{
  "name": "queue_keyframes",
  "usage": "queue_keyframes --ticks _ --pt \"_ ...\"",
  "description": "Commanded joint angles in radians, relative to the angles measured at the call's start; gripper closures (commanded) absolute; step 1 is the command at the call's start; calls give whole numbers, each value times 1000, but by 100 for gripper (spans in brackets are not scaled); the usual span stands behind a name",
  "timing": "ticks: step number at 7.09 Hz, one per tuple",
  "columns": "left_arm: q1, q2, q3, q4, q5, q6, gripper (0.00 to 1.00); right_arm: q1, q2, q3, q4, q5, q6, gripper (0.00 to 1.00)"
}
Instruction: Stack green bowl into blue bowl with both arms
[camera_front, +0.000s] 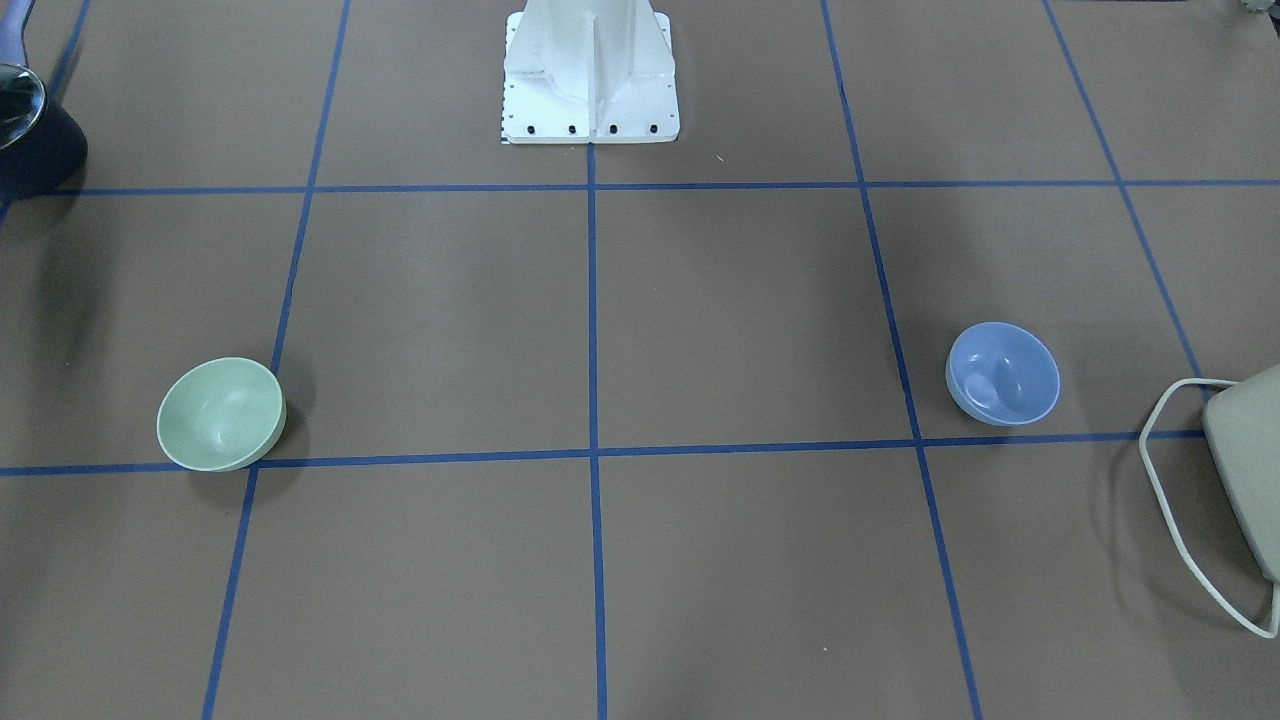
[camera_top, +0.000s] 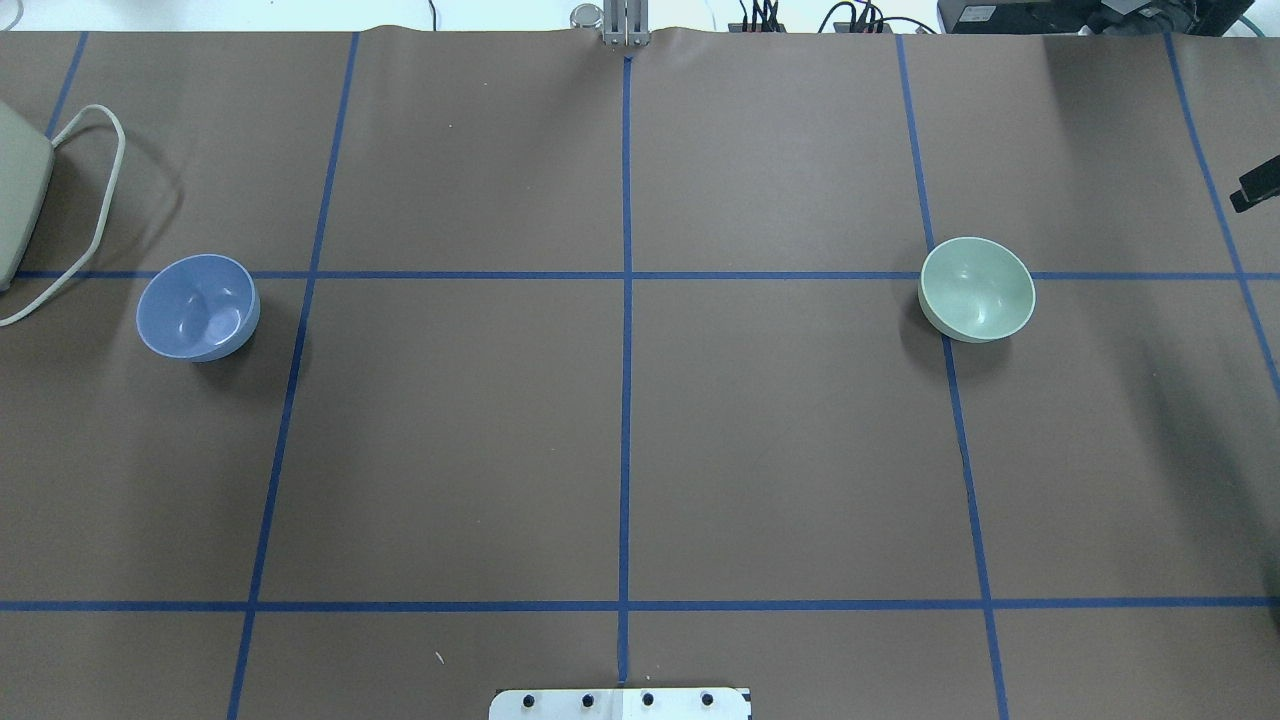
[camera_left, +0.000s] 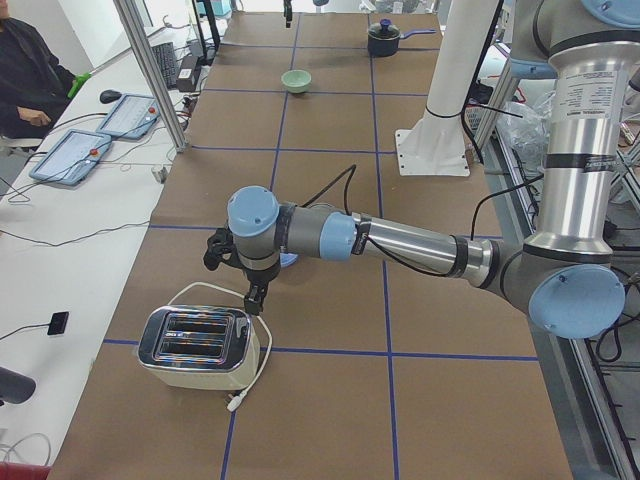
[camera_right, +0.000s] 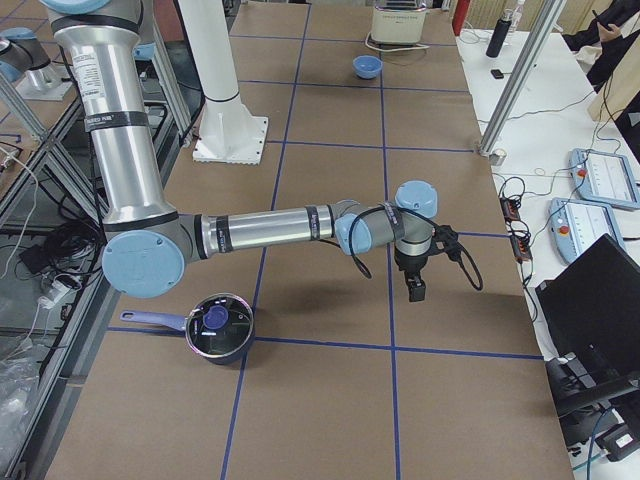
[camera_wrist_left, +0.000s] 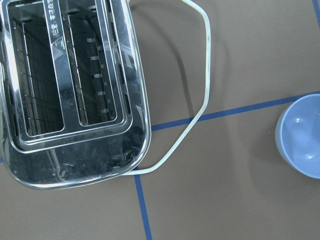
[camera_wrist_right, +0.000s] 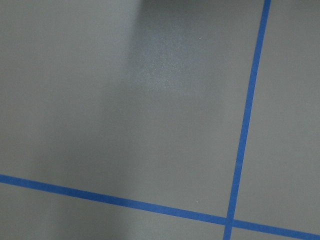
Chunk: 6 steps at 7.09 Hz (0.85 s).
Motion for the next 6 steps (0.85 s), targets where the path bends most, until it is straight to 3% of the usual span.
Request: queue_keyframes --ticks 1,3,5,6 --pt "107 -120 33 46 -1 -132 3 2 -28 55 3 36 27 0" --pt "237 -247 210 -6 -2 -189 3 4 -14 79 -5 91 89 0" --pt "258 -263 355 -171 -2 -194 3 -7 38 95 -45 89 146 0" --pt "290 -265 371 -184 -1 -220 3 -19 62 93 -71 87 153 0"
